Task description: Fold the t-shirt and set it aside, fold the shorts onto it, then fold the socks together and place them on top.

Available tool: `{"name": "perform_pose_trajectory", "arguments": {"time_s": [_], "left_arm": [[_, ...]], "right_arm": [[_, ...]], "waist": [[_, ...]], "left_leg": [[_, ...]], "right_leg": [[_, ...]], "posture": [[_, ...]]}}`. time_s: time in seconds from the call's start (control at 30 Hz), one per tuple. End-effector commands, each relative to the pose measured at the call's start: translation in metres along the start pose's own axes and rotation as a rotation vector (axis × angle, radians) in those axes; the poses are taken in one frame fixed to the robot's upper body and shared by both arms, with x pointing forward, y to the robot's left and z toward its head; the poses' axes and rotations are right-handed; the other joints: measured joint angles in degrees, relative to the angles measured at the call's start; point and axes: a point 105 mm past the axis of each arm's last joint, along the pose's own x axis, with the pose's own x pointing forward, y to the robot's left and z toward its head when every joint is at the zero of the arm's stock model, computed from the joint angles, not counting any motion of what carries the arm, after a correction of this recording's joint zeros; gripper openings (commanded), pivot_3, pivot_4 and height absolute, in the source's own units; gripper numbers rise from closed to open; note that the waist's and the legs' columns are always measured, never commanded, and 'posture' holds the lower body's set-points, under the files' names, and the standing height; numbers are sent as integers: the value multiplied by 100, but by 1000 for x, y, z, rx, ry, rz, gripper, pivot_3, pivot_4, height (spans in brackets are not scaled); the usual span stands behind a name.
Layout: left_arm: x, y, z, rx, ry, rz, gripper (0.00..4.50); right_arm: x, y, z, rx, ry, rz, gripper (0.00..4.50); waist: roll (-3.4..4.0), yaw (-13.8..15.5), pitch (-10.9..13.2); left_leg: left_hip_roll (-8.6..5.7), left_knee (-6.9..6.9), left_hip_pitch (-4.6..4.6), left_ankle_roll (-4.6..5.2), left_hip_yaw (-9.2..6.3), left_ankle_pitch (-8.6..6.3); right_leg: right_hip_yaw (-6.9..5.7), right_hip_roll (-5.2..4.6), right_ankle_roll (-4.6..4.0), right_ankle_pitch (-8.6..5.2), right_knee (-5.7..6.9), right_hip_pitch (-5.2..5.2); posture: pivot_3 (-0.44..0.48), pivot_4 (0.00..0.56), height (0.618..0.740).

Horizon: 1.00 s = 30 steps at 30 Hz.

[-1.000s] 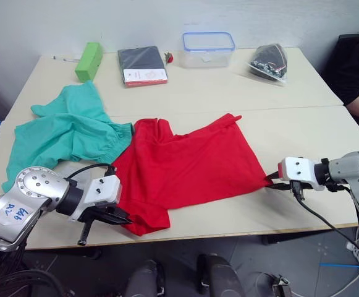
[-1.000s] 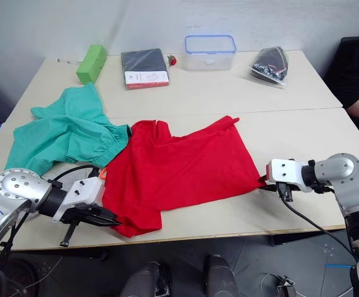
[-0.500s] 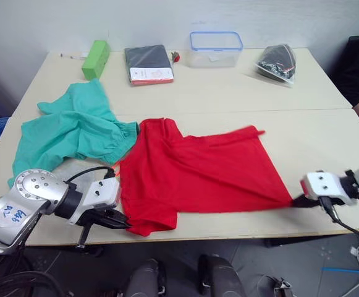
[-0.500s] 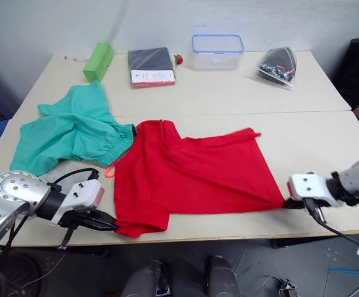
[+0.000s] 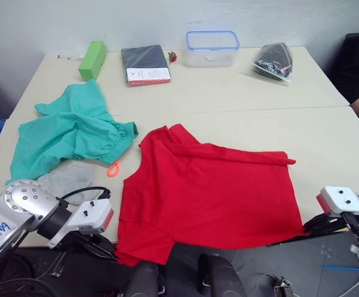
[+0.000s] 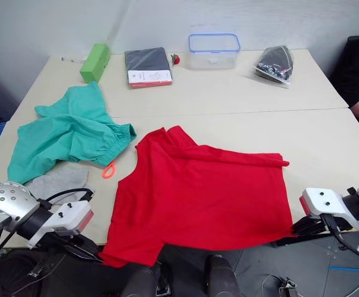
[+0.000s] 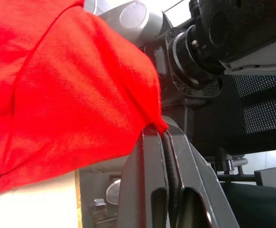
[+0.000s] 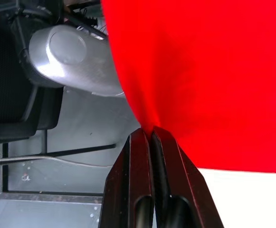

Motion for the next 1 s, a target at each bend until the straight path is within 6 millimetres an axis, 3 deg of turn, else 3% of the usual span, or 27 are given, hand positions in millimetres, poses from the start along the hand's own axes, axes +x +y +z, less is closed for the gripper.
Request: {"name": "perform_pose_trajectory", "arguments": {"time_s": [0.03, 0.37, 0.47, 0.53, 0.6, 0.63, 0.7, 0.77, 0.8, 0.9, 1.0], "left_arm": [[-7, 8, 10, 5, -54, 35, 0], [-38, 42, 38, 8, -211, 148, 0], [-49, 93, 45, 64, -218, 390, 0], [-66, 133, 60, 138, -259, 623, 0], [-103, 171, 93, 271, -359, 943, 0], [-133, 181, 119, 372, -437, 1143, 0], [-196, 172, 164, 554, -614, 1481, 0], [-246, 142, 194, 709, -759, 1690, 0], [-260, 129, 203, 757, -805, 1733, 0], [-280, 103, 213, 834, -853, 1757, 0], [-263, 93, 199, 748, -811, 1515, 0]], "right_arm": [[-7, -6, 9, 14, -54, -20, 31], [-29, -33, 21, 96, -146, -112, 31], [-33, -68, 24, 51, -152, -286, 31], [-42, -94, 29, 14, -162, -442, 31], [-59, -119, 43, -45, -210, -632, 31], [-74, -134, 55, -124, -233, -785, 31], [-118, -156, 82, -298, -267, -1151, 31], [-172, -155, 109, -472, -298, -1509, 31], [-193, -149, 116, -524, -319, -1629, 31], [-234, -124, 129, -693, -298, -1846, 31], [-245, -113, 125, -727, -274, -1838, 31]], "waist": [[0, -6, 0], [0, -25, 0], [-1, -22, 0], [-2, -11, 0], [-6, 24, 3], [-17, 39, 9], [-41, 59, 23], [-44, 33, 25], [-44, 11, 25], [-35, -9, 19], [-32, -22, 18]], "left_leg": [[0, 1, 0, 0, 1, 0], [1, 4, -1, 1, 4, 2], [0, 12, 5, 1, 10, 4], [-7, 13, 8, 6, 13, 11], [-21, 14, -3, 14, 14, 21], [-32, 20, -6, 18, 13, 27], [-35, 27, -28, 22, 14, 31], [-38, 52, -118, 25, 15, 39], [-41, 53, -154, 24, 22, 39], [-66, 14, -190, 24, 35, 39], [-66, 2, -178, 28, 37, 36]], "right_leg": [[-1, 0, 1, 1, 0, 1], [-6, 8, 3, 2, 7, -2], [-26, 21, 9, 5, 7, 4], [-43, 28, 17, 10, 18, 6], [-44, 20, 20, 11, 36, -7], [-44, 10, 22, 12, 52, -12], [-43, -6, 31, 18, 59, -34], [-40, -17, 43, 25, 104, -123], [-35, -18, 48, 29, 123, -171], [-76, -30, 47, 28, 142, -233], [-98, -25, 44, 26, 133, -226]], "posture": [[0, 150, 740], [0, 150, 740], [0, 150, 740], [0, 150, 740], [0, 150, 740], [0, 150, 740], [0, 150, 740], [0, 150, 740], [0, 150, 740], [0, 150, 740], [0, 150, 740]]}}
